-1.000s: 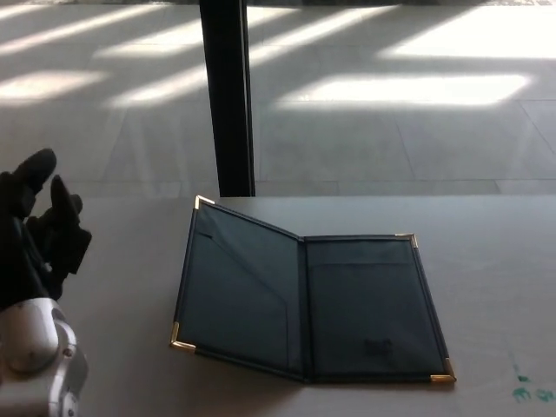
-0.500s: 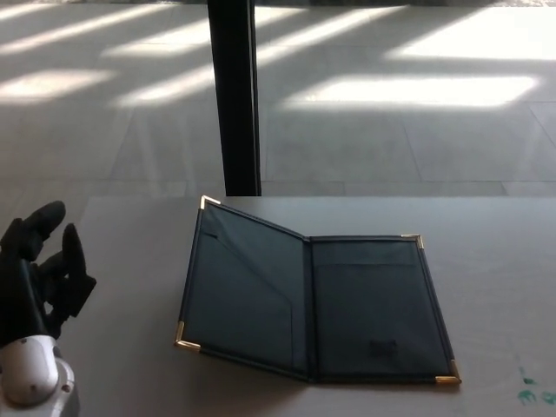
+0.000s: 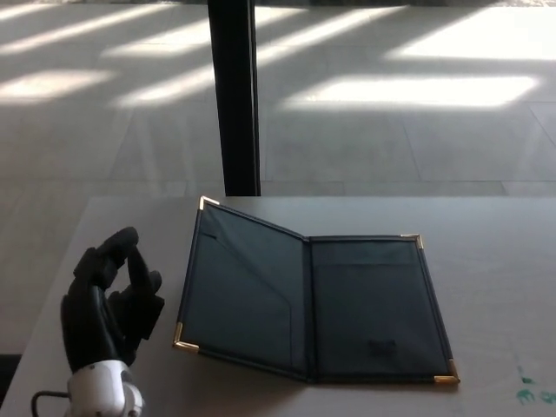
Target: The robot uses its left hand to push the cover of the diary kept in the middle of the desk to close it
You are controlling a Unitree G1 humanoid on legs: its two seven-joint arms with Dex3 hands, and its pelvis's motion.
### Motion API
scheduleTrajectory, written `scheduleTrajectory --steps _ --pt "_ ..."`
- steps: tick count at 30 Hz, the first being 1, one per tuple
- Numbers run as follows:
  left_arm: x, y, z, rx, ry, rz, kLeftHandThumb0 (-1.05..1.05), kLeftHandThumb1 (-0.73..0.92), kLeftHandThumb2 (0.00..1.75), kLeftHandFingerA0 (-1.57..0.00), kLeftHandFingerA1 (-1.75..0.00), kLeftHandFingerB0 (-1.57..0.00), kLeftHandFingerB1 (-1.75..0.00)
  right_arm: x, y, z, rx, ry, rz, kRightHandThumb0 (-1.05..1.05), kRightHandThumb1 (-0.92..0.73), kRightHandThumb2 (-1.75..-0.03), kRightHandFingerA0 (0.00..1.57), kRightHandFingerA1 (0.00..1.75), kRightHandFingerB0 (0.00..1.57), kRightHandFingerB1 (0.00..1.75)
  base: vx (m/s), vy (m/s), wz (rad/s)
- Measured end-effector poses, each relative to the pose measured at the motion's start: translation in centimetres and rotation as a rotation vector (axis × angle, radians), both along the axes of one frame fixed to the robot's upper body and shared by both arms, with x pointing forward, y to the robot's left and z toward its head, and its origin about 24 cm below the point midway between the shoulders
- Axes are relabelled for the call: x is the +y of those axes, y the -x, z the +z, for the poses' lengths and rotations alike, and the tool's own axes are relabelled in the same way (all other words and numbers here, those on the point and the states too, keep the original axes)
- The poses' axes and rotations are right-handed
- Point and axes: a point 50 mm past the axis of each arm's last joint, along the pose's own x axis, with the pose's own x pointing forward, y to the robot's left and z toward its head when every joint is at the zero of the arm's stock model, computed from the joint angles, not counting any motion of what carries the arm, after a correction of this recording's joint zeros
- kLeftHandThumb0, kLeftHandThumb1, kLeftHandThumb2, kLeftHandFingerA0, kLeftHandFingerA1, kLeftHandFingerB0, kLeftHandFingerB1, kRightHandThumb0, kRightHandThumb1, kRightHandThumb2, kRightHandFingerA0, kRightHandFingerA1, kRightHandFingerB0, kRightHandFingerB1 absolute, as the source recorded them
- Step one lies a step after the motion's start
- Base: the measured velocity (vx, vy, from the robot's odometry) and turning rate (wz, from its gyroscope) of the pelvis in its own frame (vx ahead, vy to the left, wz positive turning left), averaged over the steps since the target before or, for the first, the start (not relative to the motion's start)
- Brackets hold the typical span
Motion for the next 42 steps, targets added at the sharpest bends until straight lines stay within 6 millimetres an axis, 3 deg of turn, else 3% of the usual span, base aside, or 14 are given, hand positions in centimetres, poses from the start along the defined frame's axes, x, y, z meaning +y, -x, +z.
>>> scheduleTrajectory --steps 5,6,13,14,25,26,27,28,33,35,36,37,40,42 --pt "-1.2 0.6 0.0 0.030 0.014 -0.058 -0.90 0.92 0.86 -0.44 -0.55 -0.33 -0.49 -0.3 -0.2 0.3 0.004 0.011 0.007 -0.85 -0.74 -1.24 0.62 0.86 0.58 0.69 0.00 0.000 0.00" --pt "-1.4 0.8 -0.1 0.043 0.018 -0.068 -0.93 0.92 0.85 -0.42 -0.56 -0.32 -0.49 -0.4 -0.3 0.4 0.004 0.014 0.008 -0.94 -0.92 -0.72 0.58 0.89 0.58 0.63 0.00 0.000 0.00" --pt "-2.1 2.5 -2.5 0.191 0.046 -0.098 -0.82 0.78 1.19 -0.24 -0.58 -0.18 -0.52 -0.5 -0.8 0.5 -0.004 0.017 0.015 -0.93 -0.92 -0.71 0.59 0.87 0.60 0.65 0.00 0.000 0.00" --pt "-2.2 2.7 -2.8 0.208 0.050 -0.099 -0.90 0.92 0.81 -0.19 -0.50 -0.20 -0.46 -0.5 -0.9 0.5 -0.003 0.018 0.017 -0.94 -0.92 -0.73 0.58 0.86 0.58 0.63 0.00 0.000 0.00" --pt "-2.4 3.3 -3.8 0.270 0.070 -0.092 -0.89 0.92 0.77 -0.18 -0.45 -0.16 -0.41 -0.6 -0.8 0.6 0.012 0.023 0.026 -0.93 -0.92 -0.70 0.61 0.93 0.63 0.68 0.00 0.000 0.00" --pt "-2.3 3.2 -3.7 0.267 0.072 -0.087 -0.88 0.92 0.77 -0.22 -0.42 -0.17 -0.39 -0.6 -0.8 0.6 0.014 0.023 0.027 -0.86 -0.76 -1.26 0.63 0.88 0.60 0.71 0.00 0.000 0.00" --pt "-2.1 3.0 -3.6 0.263 0.075 -0.079 -0.88 0.92 0.77 -0.22 -0.42 -0.17 -0.39 -0.6 -0.8 0.6 0.015 0.025 0.029 -0.86 -0.76 -1.26 0.63 0.88 0.60 0.71 0.00 0.000 0.00" --pt "-1.9 2.8 -3.5 0.257 0.077 -0.070 -0.83 0.92 0.78 -0.26 -0.40 -0.18 -0.38 -0.6 -0.6 0.6 0.018 0.025 0.028 -0.93 -0.92 -0.71 0.58 0.90 0.62 0.68 0.00 0.000 0.00" --pt "-0.4 1.2 -1.8 0.192 0.085 0.010 -0.85 0.92 0.77 -0.24 -0.40 -0.18 -0.37 -0.5 -0.2 0.4 0.026 0.019 0.022 -0.86 -0.73 -1.21 0.63 0.84 0.57 0.67 0.00 0.000 0.00" --pt "0.4 0.3 -0.5 0.139 0.103 0.052 -0.89 0.92 0.79 -0.26 -0.42 -0.19 -0.40 -0.5 0.0 0.1 0.031 0.009 0.016 -0.84 -0.70 -1.21 0.65 0.86 0.63 0.72 0.00 0.000 0.00" --pt "0.7 0.0 -0.1 0.117 0.112 0.067 -0.92 0.92 0.80 -0.28 -0.44 -0.22 -0.41 -0.4 0.1 0.0 0.033 0.007 0.013 -0.95 -0.92 -0.68 0.63 0.90 0.65 0.69 0.00 0.000 0.00" --pt "1.1 -0.2 0.3 0.102 0.113 0.081 -0.99 0.90 0.84 -0.31 -0.42 -0.20 -0.38 -0.4 0.2 0.0 0.033 0.008 0.013 -0.88 -0.75 -1.25 0.65 0.86 0.60 0.69 0.00 0.000 0.00" --pt "2.5 -0.7 0.8 0.079 0.123 0.121 -0.99 0.91 0.78 -0.29 -0.45 -0.23 -0.40 -0.4 0.2 -0.1 0.029 0.008 0.011 -0.85 -0.69 -1.20 0.62 0.86 0.63 0.72 0.00 0.000 0.00" --pt "3.3 -0.9 1.2 0.066 0.124 0.143 -0.96 0.92 0.77 -0.29 -0.45 -0.23 -0.40 -0.4 0.4 -0.2 0.030 0.002 0.006 -0.94 -0.92 -0.68 0.64 0.89 0.66 0.67 0.00 0.000 0.00"
